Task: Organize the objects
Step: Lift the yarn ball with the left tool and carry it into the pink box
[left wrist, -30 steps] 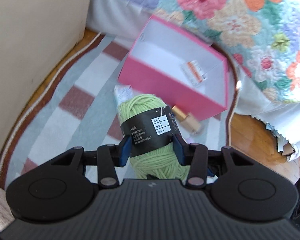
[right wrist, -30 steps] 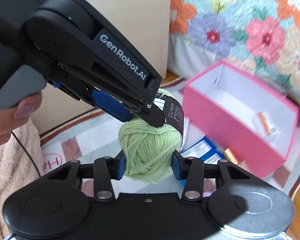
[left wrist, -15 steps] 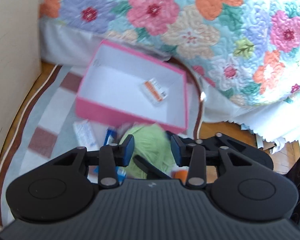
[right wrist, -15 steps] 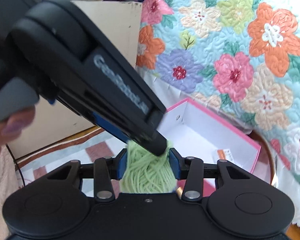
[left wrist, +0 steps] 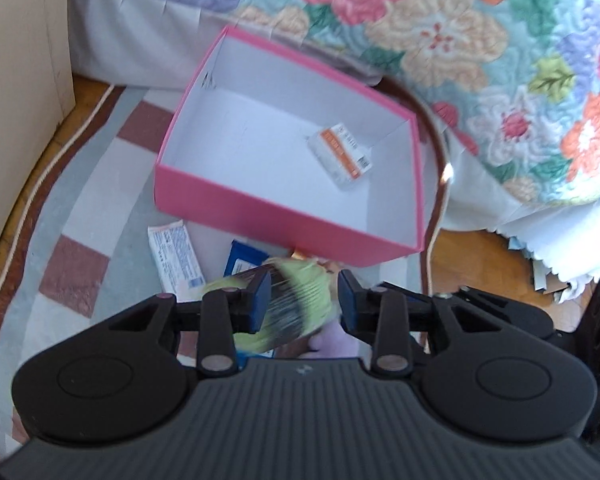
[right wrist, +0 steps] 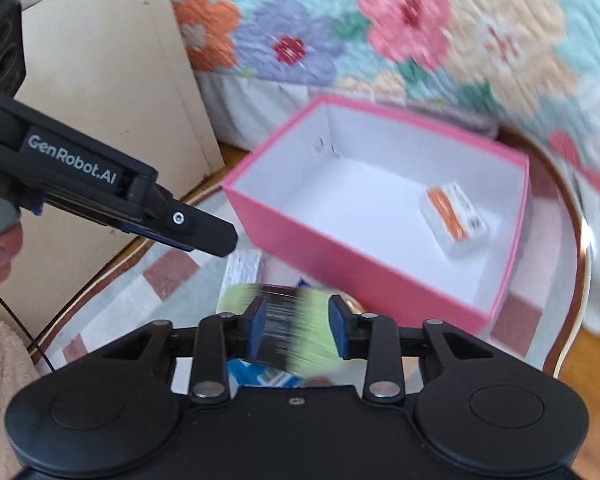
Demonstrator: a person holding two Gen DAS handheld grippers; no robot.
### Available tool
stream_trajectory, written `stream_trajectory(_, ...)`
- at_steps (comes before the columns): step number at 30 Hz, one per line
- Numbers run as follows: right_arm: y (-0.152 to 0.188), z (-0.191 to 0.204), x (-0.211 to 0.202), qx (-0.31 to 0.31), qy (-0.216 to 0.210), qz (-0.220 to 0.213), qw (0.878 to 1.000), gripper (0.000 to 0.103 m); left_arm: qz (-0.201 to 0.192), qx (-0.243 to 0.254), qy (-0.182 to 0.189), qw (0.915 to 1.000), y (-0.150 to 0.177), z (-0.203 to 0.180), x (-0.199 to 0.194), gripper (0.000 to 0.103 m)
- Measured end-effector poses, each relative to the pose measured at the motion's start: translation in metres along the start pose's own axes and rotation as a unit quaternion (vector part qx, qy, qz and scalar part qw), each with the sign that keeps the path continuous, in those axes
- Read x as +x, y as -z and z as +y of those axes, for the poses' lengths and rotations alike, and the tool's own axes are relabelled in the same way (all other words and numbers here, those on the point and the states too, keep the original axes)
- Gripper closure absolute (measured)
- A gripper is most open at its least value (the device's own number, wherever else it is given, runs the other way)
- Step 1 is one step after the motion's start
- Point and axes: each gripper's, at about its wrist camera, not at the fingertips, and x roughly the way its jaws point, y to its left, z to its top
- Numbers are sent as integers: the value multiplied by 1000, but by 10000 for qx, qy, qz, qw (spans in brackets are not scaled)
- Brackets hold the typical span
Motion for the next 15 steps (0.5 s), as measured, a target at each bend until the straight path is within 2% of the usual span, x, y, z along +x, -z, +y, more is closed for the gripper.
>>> stream_trajectory(4,15,1,1,185,-74,60,9998,48,187,113,-97,9997,6,7,12,68)
stream_trajectory(6,20,3,1,250,-111,95,9996,38,245,248,-152,9993,9,9,15,68)
stream_trajectory(13,31,13,-1,290,-231,71,9993,24,383,750,-376,9957,15,21,23,60)
stream_trajectory(15,34,16,2,296,-290,72,9991,16,417,831,-451,9946,16,26,27,59)
